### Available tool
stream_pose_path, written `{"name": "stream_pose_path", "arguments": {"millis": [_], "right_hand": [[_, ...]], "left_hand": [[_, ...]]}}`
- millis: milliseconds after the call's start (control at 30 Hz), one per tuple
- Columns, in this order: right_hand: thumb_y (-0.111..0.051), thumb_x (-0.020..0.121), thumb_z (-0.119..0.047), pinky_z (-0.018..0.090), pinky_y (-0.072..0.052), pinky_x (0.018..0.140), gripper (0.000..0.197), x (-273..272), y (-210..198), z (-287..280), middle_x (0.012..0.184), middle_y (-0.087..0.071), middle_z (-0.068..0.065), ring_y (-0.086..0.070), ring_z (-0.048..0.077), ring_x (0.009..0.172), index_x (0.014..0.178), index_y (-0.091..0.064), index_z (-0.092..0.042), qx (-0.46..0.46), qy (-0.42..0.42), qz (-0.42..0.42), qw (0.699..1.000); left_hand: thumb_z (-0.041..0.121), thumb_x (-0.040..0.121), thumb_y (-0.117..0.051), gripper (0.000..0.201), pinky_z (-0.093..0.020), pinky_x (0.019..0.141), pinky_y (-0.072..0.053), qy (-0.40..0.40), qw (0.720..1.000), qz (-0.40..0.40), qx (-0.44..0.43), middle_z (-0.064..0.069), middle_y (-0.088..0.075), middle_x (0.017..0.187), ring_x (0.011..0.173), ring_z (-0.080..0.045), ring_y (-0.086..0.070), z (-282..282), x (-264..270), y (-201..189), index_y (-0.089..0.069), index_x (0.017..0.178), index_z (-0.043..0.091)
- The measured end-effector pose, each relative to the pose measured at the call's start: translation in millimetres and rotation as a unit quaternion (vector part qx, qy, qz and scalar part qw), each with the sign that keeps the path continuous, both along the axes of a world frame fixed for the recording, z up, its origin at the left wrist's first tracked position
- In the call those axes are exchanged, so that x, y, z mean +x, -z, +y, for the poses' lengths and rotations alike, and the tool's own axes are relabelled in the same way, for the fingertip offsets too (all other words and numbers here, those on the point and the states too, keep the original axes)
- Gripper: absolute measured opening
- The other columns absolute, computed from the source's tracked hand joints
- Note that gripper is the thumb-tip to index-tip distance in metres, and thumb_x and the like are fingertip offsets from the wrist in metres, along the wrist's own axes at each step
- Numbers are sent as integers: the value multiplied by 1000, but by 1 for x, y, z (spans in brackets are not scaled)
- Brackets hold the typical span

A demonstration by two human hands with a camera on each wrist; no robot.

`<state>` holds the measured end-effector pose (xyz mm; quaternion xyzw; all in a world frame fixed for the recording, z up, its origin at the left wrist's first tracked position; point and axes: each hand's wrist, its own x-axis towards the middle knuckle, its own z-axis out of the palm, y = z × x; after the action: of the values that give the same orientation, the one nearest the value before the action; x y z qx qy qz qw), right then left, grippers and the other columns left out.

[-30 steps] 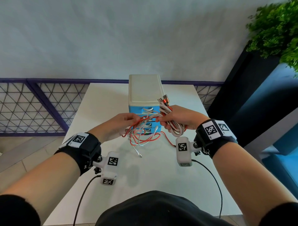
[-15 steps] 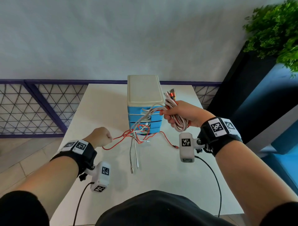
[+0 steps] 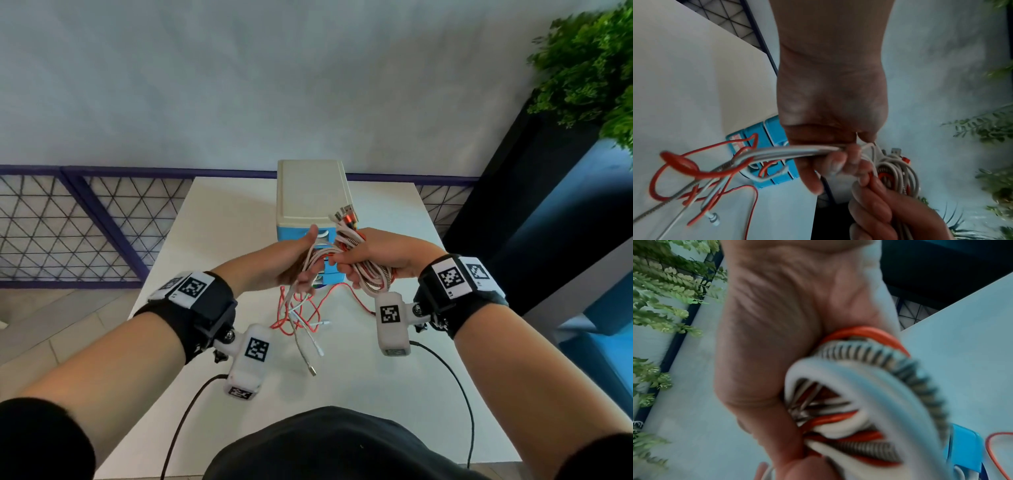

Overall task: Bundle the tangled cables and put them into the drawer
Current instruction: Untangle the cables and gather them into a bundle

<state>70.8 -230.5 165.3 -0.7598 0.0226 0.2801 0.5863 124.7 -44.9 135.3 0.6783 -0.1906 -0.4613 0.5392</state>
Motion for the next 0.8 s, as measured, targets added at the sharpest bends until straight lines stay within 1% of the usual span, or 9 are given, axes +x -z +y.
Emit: {"name": "stream_pose_path", "arguments": {"millis": [67,167,267,367,500,567,633,733,800], "right_hand": [[-58,94,-9,27,-52,56,10,-1,1,-5,64,-57,4,-55,12,50,85,-58,-6,-1,21,-19,1000],[-58,95,-9,26,-51,56,12,2,4,-14,66,-56,4,-54,12,50,82,-59,-8,-5,65,-50,997],[-56,96,-9,26,-51,55,10,4,7,-16,66,-56,3,-54,11,50,86,-59,-8,9,102,-60,993],[-56,97,-20,27,-50,58,14,5,13,-9,68,-55,2,-54,11,53,91,-60,-8,61,147,-66,985],[-51,95,-45,26,-53,59,39,6,15,4,66,-58,0,-58,12,57,94,-59,-7,97,188,-77,974],[-48,91,-56,27,-55,62,53,9,18,7,69,-61,5,-62,17,63,92,-59,-4,74,199,-89,973],[-48,79,-70,33,-55,68,69,9,22,11,72,-61,12,-64,24,69,88,-59,-3,52,202,-99,973],[-51,71,-78,40,-55,71,78,7,28,17,73,-61,21,-64,29,69,81,-61,-1,71,217,-86,970],[-61,56,-84,52,-50,85,90,7,31,19,89,-57,27,-59,36,84,93,-61,-2,107,220,-61,968]], "left_hand": [[63,92,-17,64,-27,66,-50,24,998,56,-28,1,-31,46,39,-15,-34,4,0,-1,-45,65,13],[54,94,-28,50,-26,66,-51,49,992,104,-46,3,-29,49,41,-12,-33,12,-1,-2,-41,66,15],[43,94,-35,36,-24,73,-52,42,993,90,-68,6,-31,53,44,-9,-33,13,-3,-2,-40,70,17],[38,100,-30,37,-26,71,-44,-23,995,52,-86,5,-31,55,45,-9,-34,5,-8,-3,-41,71,18],[35,101,-32,30,-24,67,-45,-82,992,-55,-85,4,-37,62,54,-11,-38,-9,-18,-4,-45,82,16],[29,102,-34,23,-25,71,-46,-73,988,-118,-71,2,-50,76,65,-11,-46,-18,-24,-6,-50,108,13],[23,102,-33,29,-23,71,-44,-57,978,-199,-28,-4,-52,90,77,-14,-46,-25,-29,-9,-42,126,10],[19,102,-32,18,-20,67,-41,-65,947,-315,14,3,-49,82,76,-13,-47,-34,-36,-15,-45,107,8],[19,101,-33,22,-20,77,-41,-70,922,-379,38,3,-53,95,86,-12,-51,-38,-39,-18,-47,114,7]]}}
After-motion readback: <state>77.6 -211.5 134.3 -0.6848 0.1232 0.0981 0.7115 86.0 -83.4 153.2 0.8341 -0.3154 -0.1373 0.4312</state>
